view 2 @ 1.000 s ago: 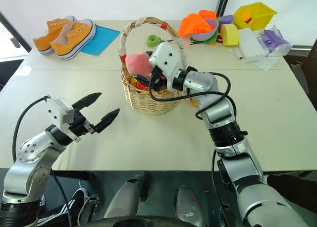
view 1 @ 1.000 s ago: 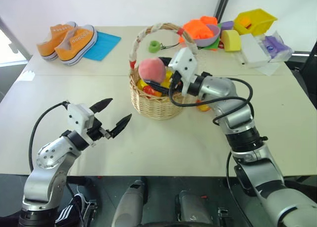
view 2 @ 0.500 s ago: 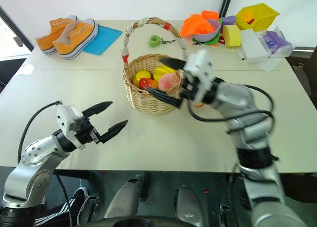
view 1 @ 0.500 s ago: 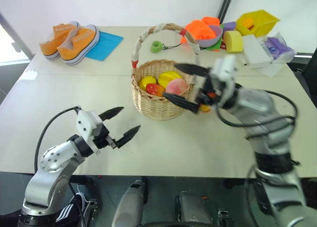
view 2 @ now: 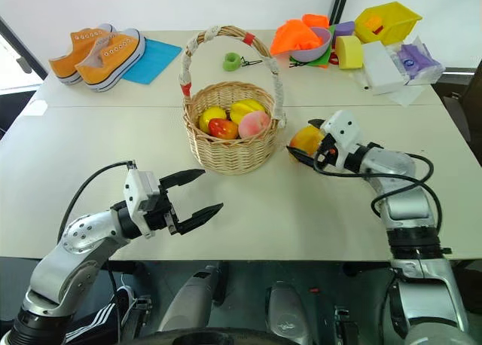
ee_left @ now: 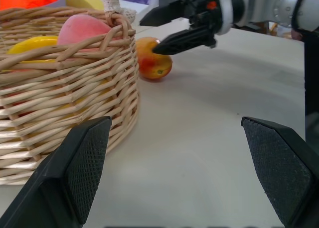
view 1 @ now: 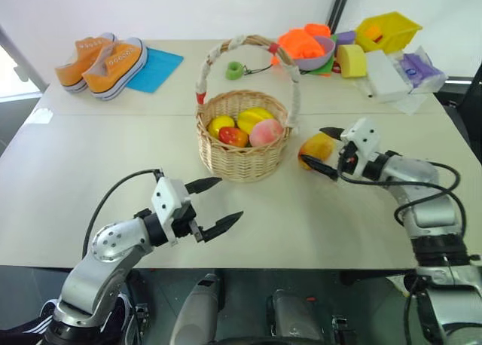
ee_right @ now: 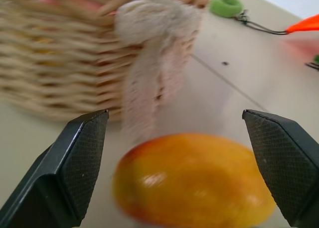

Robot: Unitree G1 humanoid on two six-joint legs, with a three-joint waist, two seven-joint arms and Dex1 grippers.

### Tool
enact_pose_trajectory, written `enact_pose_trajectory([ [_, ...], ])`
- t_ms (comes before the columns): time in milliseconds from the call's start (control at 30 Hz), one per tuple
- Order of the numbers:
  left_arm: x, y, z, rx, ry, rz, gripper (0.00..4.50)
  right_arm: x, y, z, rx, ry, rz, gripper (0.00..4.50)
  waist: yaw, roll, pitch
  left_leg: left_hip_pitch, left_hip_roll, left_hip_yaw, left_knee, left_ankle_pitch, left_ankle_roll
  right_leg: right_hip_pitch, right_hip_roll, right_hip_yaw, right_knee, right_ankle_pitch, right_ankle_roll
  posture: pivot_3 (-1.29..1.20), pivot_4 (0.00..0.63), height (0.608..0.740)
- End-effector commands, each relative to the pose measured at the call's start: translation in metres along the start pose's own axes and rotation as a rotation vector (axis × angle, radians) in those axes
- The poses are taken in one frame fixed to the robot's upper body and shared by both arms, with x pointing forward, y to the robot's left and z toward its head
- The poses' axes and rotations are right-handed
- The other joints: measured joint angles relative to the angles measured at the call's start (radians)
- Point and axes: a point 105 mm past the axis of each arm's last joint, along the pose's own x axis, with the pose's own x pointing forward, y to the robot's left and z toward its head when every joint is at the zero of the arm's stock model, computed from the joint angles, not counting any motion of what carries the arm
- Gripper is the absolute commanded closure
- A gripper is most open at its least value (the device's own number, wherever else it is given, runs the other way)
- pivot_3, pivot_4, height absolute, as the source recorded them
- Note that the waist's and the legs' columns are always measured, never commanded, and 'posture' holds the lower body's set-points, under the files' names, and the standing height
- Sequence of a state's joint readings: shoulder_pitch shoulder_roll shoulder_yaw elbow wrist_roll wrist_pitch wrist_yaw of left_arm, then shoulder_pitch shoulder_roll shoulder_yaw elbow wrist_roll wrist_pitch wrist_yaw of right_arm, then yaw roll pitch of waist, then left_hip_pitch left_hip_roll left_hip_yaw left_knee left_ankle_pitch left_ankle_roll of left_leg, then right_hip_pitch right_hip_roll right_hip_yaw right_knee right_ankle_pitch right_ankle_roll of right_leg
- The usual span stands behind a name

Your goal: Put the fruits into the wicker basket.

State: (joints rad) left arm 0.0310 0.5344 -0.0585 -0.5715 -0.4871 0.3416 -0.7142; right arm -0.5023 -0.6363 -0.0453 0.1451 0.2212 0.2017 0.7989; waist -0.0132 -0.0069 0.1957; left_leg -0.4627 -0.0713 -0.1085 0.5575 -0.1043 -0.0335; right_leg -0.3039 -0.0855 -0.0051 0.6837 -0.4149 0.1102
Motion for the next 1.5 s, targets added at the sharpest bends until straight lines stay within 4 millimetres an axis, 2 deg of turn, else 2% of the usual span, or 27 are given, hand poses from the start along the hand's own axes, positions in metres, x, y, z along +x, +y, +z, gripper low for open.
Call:
enact_pose_trajectory([
  [33, -0.003, -0.001, 0.008, 0.033, -0.018, 0.012, 0.0, -0.002, -0.01, 0.017, -0.043, -0.054, -0.022, 0.02, 0.0, 0.0, 0.0, 0.0, 0.0, 0.0, 0.0, 0.0, 0.0, 0.0, 0.0, 0.0, 0.0, 0.0, 0.0, 0.0, 0.15, 0.74],
  [200, -0.004, 0.001, 0.009, 0.038, -0.019, 0.03, 0.0, 0.002, -0.015, 0.007, 0.014, -0.003, -0.079, 0.02, 0.001, 0.0, 0.0, 0.001, 0.0, -0.001, 0.001, 0.0, 0.0, -0.001, 0.0, 0.0, 0.0, 0.0, 0.0, 0.0, 0.15, 0.74],
  [333, -0.005, 0.0, 0.007, 0.036, -0.016, 0.034, 0.0, 0.001, -0.017, 0.015, 0.093, -0.025, -0.095, 0.02, 0.0, 0.0, 0.0, 0.001, 0.0, -0.001, 0.001, 0.0, 0.0, -0.001, 0.0, 0.0, 0.0, 0.0, 0.0, 0.0, 0.15, 0.74],
  [467, -0.007, 0.0, 0.006, 0.031, -0.015, 0.042, 0.0, -0.003, -0.033, 0.008, 0.224, 0.053, -0.332, 0.02, 0.001, 0.0, 0.0, 0.001, 0.0, -0.001, 0.0, 0.0, 0.0, -0.001, 0.0, 0.0, 0.0, 0.0, 0.0, 0.0, 0.15, 0.74],
  [500, -0.007, 0.0, 0.005, 0.03, -0.014, 0.043, 0.0, -0.004, -0.032, 0.011, 0.258, 0.052, -0.396, 0.02, 0.001, 0.0, 0.0, 0.0, 0.0, -0.001, 0.0, 0.0, 0.0, -0.001, 0.0, 0.0, 0.0, 0.0, 0.0, 0.0, 0.15, 0.74],
  [667, -0.007, 0.001, 0.004, 0.031, -0.014, 0.043, 0.0, -0.009, -0.009, 0.03, 0.276, 0.07, -0.503, 0.02, 0.001, 0.0, 0.0, 0.0, 0.0, -0.001, -0.002, 0.0, 0.0, -0.005, -0.001, 0.001, 0.001, 0.0, 0.0, 0.0, 0.15, 0.74],
  [800, -0.006, 0.003, 0.006, 0.035, -0.018, 0.037, 0.0, -0.012, 0.005, 0.021, 0.302, 0.155, -0.55, 0.02, 0.005, 0.0, 0.0, 0.0, 0.0, -0.001, -0.002, 0.0, -0.001, -0.005, -0.002, 0.001, 0.0, 0.0, 0.0, 0.0, 0.15, 0.74],
  [933, -0.007, 0.005, 0.017, 0.032, -0.046, 0.027, 0.0, -0.012, 0.015, 0.002, 0.29, 0.234, -0.591, 0.02, 0.003, 0.0, 0.0, 0.0, 0.0, -0.001, -0.002, 0.0, -0.001, -0.006, -0.002, 0.002, 0.0, 0.0, 0.0, 0.0, 0.15, 0.74],
  [1067, -0.01, 0.009, 0.021, 0.038, -0.034, 0.033, 0.0, -0.006, 0.021, 0.001, 0.343, 0.219, -0.587, 0.02, -0.005, 0.001, 0.0, 0.0, 0.0, 0.0, -0.003, 0.0, 0.0, -0.007, -0.001, 0.002, 0.001, 0.0, 0.0, 0.0, 0.15, 0.74],
  [1333, -0.008, 0.005, 0.016, 0.026, -0.025, 0.034, 0.0, 0.008, 0.021, 0.0, 0.468, 0.18, -0.618, 0.02, -0.001, 0.001, 0.0, 0.0, 0.0, 0.0, -0.003, 0.001, -0.001, -0.007, 0.001, 0.002, 0.003, 0.0, 0.0, 0.0, 0.15, 0.74],
  [1500, -0.007, 0.005, 0.017, 0.029, -0.032, 0.037, 0.0, 0.009, 0.022, -0.016, 0.474, 0.25, -0.642, 0.02, -0.002, 0.001, -0.001, 0.001, 0.0, 0.0, -0.003, 0.001, -0.001, -0.007, 0.001, 0.002, 0.003, 0.0, 0.0, 0.0, 0.15, 0.74],
])
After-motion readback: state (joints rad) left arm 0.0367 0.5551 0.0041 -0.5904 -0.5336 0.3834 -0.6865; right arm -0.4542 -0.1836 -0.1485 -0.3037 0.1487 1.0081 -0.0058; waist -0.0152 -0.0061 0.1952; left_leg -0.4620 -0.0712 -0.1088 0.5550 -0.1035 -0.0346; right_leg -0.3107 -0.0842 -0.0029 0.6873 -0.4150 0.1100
